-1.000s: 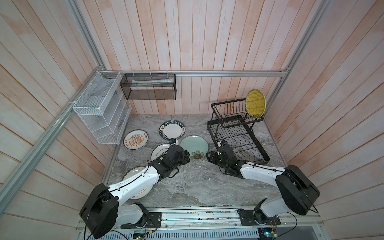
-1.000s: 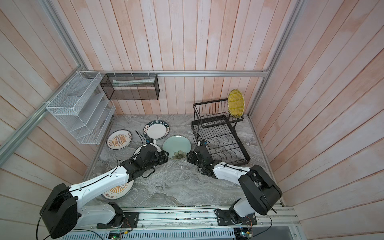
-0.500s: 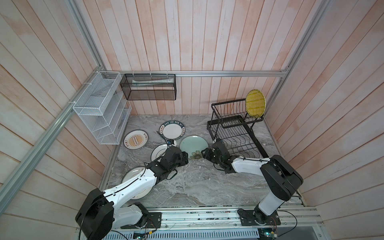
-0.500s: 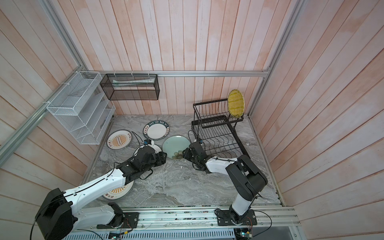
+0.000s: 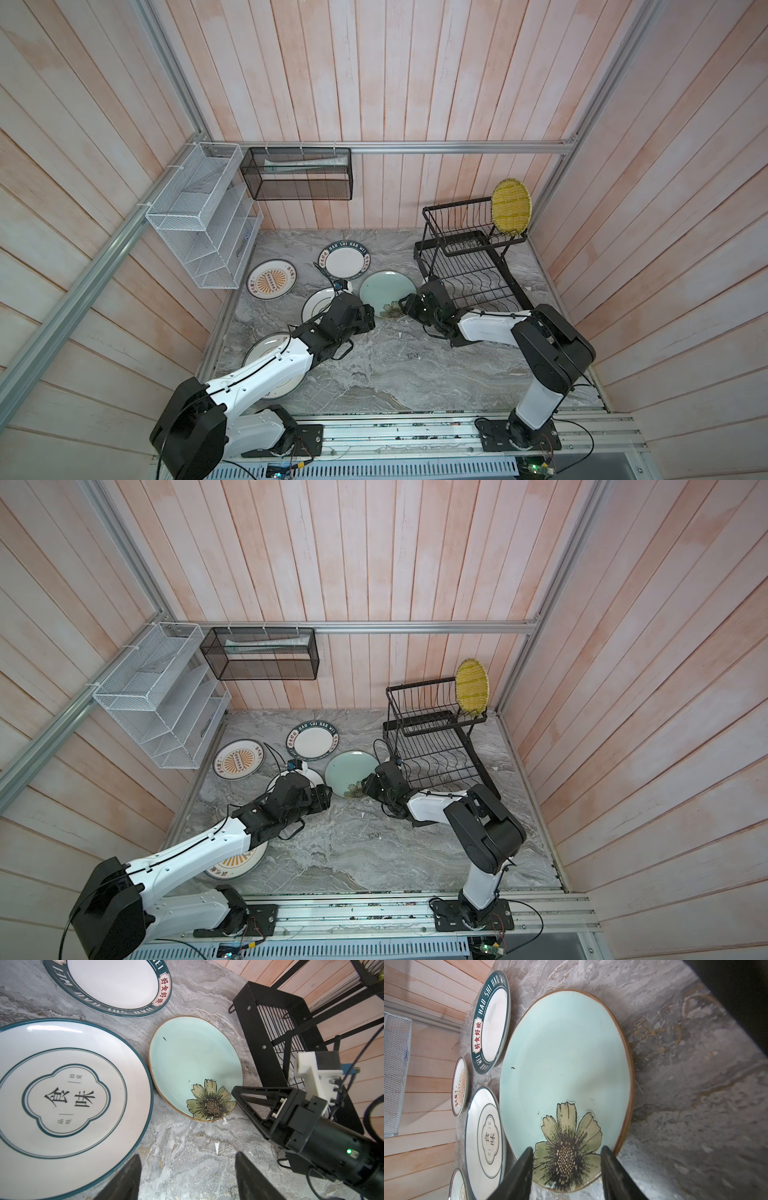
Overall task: Load the plates into the dish rack
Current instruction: 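Grasp the edge of the pale green flower plate with the right gripper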
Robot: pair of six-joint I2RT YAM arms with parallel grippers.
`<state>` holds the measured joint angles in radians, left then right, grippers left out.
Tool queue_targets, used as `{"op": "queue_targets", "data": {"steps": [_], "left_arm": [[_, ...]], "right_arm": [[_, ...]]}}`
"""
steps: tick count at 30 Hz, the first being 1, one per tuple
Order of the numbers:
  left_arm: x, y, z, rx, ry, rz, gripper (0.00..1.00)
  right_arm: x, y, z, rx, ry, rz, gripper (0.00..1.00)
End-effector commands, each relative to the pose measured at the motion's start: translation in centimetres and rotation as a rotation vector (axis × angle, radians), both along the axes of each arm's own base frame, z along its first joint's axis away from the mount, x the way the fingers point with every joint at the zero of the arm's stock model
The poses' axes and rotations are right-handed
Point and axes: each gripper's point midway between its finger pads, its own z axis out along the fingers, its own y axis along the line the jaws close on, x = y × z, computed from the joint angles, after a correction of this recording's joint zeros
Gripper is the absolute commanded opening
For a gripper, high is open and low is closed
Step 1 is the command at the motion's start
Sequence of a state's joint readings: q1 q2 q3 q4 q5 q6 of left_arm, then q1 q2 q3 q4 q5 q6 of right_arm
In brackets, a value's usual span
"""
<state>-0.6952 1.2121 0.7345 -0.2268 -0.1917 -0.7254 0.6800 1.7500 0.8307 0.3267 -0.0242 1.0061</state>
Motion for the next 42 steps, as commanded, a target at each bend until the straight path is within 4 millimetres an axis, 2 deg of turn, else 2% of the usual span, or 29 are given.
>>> {"op": "queue_targets", "data": {"steps": [1, 11, 32, 37, 42], "left_arm": [[-0.3, 0.4, 0.3, 0.015, -0.015, -0.001, 0.72], [-0.4, 0.3, 0.0, 0.008, -0.011, -0.005, 0.72], [-0.4, 0.1, -0.2, 0.001, -0.004, -0.006, 0.72], [-0.3, 0.1, -0.3, 0.002, 0.001, -0.007, 0.72], [-0.4, 0.0, -0.4, -0.004, 0.002, -0.008, 0.72]], "right_arm": [[-0.4, -0.8, -0.1, 0.001, 0.008, -0.026, 0.53], [-0.6, -3.0, 0.9, -0.012, -0.024, -0.088, 0.53], [1.9, -2.2, -1.6, 0.003, 0.007, -0.075, 0.51], [2.2, -1.9, -1.9, 0.015, 0.011, -0.083, 0.48], [2.4, -1.8, -2.1, 0.021, 0.007, -0.083, 0.38]]}}
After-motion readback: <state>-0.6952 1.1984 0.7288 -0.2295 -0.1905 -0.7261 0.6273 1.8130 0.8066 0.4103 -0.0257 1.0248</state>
